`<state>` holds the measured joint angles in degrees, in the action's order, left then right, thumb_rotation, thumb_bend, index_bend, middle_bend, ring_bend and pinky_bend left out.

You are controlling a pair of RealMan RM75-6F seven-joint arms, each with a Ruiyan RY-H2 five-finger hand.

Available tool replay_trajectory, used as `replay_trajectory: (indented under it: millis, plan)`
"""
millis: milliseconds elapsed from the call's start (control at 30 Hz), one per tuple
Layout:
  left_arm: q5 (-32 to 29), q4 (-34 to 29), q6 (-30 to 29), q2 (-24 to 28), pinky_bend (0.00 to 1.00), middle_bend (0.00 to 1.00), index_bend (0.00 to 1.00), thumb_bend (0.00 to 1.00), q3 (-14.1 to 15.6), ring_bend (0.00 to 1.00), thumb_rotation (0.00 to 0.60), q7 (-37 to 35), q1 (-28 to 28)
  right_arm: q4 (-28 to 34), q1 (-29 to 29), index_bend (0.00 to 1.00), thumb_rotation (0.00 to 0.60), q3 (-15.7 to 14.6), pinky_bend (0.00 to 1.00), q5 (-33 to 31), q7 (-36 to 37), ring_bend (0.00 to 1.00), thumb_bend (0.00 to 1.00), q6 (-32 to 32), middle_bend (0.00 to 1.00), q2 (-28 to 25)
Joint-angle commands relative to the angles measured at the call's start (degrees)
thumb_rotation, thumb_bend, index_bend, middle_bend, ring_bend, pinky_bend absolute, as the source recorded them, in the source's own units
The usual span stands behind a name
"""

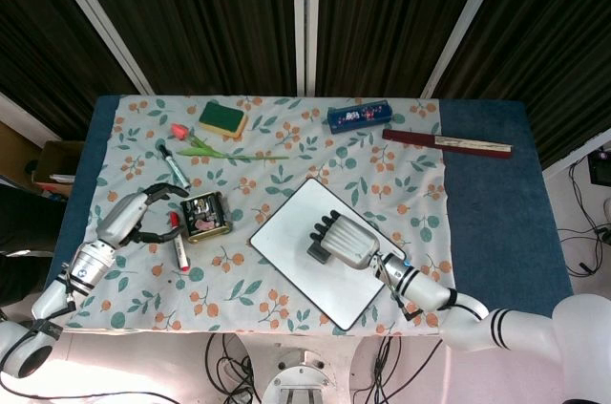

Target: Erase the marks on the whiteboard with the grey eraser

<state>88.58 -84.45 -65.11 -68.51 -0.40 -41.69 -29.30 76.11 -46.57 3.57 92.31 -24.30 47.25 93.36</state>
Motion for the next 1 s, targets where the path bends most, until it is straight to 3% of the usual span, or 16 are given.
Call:
replay_trajectory:
  millis: [33,200,433,700,1000]
  plan:
    - [0.01,0.12,-0.03,0.36,0.27,0.26,0.27,0.26,0.01,0.17,0.431,-0.16,0.13,-1.57,-1.01,0.51,0.6,0.97,0.35,-0.57,-1.05,0.43,0.32,0.15,0.53,1.51]
    - [0.02,0.11,-0.23,0.75,0.27,0.26,0.27,0.27,0.09,0.17,0.433,-0.32,0.49,-2.84,-1.92,0.5,0.6,1.23,0.35,-1.61,-1.4,0.43,0.32,-0.53,0.52,2.74]
    - [0.2,0.14,-0.16,0.83,0.27,0.26,0.27,0.26,0.19,0.17,0.431,-0.54,0.7,1.27,-1.71,0.5,0.6,-1.19,0.35,-0.38,0.47,0.43,0.32,-0.02,0.52,-0.31]
    - [0.6,-0.61,0.45,0.16,0.27,0.26,0.27,0.26,0.28,0.17,0.434,0.46,0.39,10.63,-0.23,0.5,0.6,-5.2,0.35,-1.08,-1.29,0.43,0.34,-1.74,0.52,-8.79]
    - [0.47,-1.06,1.17,-0.72,0.27,0.26,0.27,0.26,0.09,0.17,0.433,1.45,-0.05,19.35,1.69,0.5,0.6,-7.96,0.35,-6.56,-5.13,0.43,0.34,-4.58,0.54,-17.23]
